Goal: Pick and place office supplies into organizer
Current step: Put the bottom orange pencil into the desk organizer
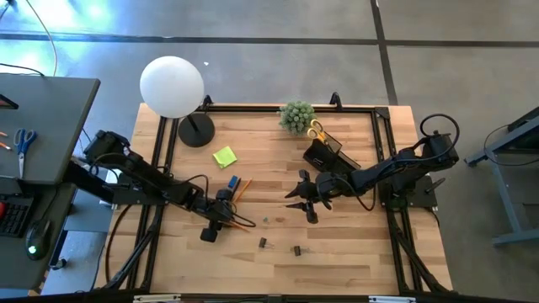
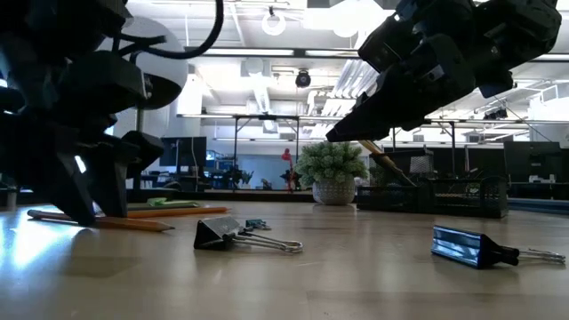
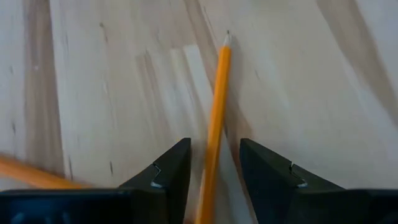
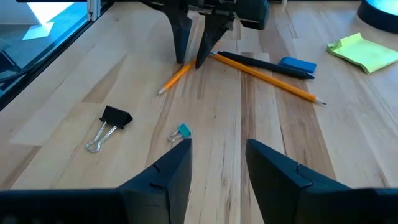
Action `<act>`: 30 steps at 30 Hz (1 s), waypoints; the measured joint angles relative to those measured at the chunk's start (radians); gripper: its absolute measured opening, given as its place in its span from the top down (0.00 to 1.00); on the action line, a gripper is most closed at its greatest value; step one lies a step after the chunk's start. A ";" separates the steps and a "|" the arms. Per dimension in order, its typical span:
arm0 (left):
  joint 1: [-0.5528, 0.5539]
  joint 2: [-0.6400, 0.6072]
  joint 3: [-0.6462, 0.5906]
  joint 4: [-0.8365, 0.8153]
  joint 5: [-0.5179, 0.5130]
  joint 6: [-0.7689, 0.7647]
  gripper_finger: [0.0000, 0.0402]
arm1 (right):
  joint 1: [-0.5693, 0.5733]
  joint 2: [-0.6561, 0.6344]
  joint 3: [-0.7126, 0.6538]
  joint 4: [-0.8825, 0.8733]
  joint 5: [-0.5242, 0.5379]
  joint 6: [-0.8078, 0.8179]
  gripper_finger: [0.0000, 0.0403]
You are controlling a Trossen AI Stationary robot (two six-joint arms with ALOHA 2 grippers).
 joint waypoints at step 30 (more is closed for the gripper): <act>0.001 0.075 0.026 0.069 -0.036 0.042 0.95 | 0.000 0.000 0.000 -0.009 0.094 -0.004 0.65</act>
